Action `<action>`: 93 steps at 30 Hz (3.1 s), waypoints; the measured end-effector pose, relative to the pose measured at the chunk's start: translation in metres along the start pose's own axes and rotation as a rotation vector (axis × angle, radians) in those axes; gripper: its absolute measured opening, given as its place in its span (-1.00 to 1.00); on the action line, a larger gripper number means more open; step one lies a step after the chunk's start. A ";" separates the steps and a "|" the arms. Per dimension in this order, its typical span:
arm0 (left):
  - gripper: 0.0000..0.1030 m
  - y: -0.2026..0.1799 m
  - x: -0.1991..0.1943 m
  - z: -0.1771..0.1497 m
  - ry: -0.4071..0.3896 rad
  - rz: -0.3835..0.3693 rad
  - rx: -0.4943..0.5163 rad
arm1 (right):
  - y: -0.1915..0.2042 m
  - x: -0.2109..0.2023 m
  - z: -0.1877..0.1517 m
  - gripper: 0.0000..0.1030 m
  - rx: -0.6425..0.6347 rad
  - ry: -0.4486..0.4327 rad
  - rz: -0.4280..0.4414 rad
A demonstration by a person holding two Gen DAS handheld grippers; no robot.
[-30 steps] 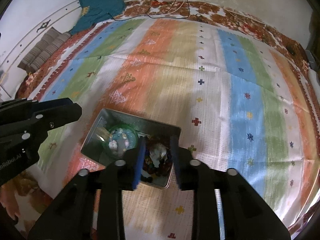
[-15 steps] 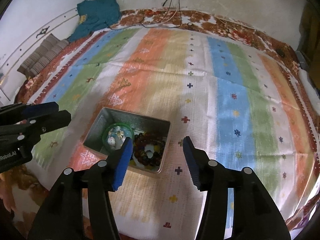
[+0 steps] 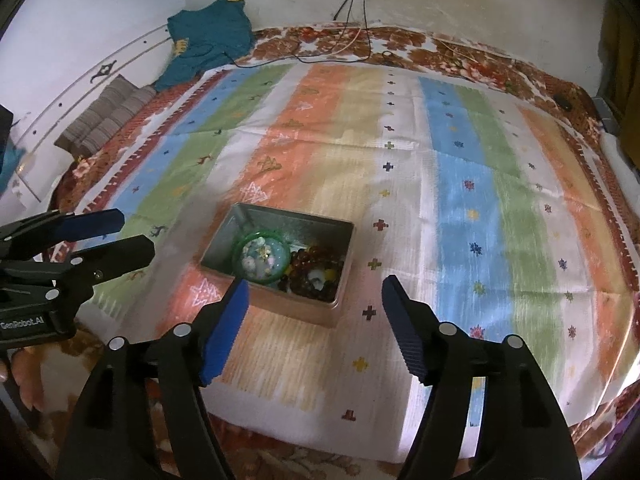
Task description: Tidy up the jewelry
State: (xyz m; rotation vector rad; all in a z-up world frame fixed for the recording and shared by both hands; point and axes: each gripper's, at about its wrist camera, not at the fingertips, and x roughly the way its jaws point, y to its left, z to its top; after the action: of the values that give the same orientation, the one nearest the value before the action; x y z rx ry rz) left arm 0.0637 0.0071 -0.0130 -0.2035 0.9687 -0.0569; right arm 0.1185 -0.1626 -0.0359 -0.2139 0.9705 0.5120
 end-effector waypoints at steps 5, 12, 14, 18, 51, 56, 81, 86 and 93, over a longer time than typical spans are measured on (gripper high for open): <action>0.49 -0.002 -0.008 -0.010 -0.007 -0.022 0.005 | 0.001 -0.005 -0.006 0.49 -0.005 -0.001 0.000; 0.73 0.000 -0.017 -0.020 -0.017 -0.038 0.000 | 0.000 -0.015 -0.017 0.68 -0.001 -0.009 0.013; 0.80 0.001 -0.020 -0.023 -0.019 -0.036 -0.001 | -0.001 -0.018 -0.020 0.70 0.002 -0.012 0.009; 0.89 0.001 -0.024 -0.029 -0.020 -0.039 0.002 | -0.002 -0.025 -0.025 0.80 0.004 -0.025 -0.009; 0.89 -0.013 -0.046 -0.052 -0.181 0.063 0.091 | 0.007 -0.061 -0.048 0.87 -0.017 -0.175 -0.027; 0.89 -0.017 -0.048 -0.053 -0.192 0.072 0.108 | 0.007 -0.061 -0.049 0.87 -0.018 -0.174 -0.029; 0.89 -0.025 -0.054 -0.056 -0.224 0.067 0.139 | 0.009 -0.070 -0.051 0.87 -0.031 -0.218 -0.034; 0.89 -0.025 -0.057 -0.055 -0.231 0.060 0.134 | 0.009 -0.069 -0.051 0.87 -0.032 -0.214 -0.034; 0.89 -0.020 -0.059 -0.053 -0.236 0.046 0.118 | 0.007 -0.070 -0.055 0.87 -0.019 -0.219 -0.020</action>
State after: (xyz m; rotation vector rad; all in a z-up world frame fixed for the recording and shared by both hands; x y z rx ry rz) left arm -0.0124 -0.0117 0.0098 -0.0773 0.7315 -0.0467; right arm 0.0429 -0.1999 -0.0081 -0.1804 0.7494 0.5153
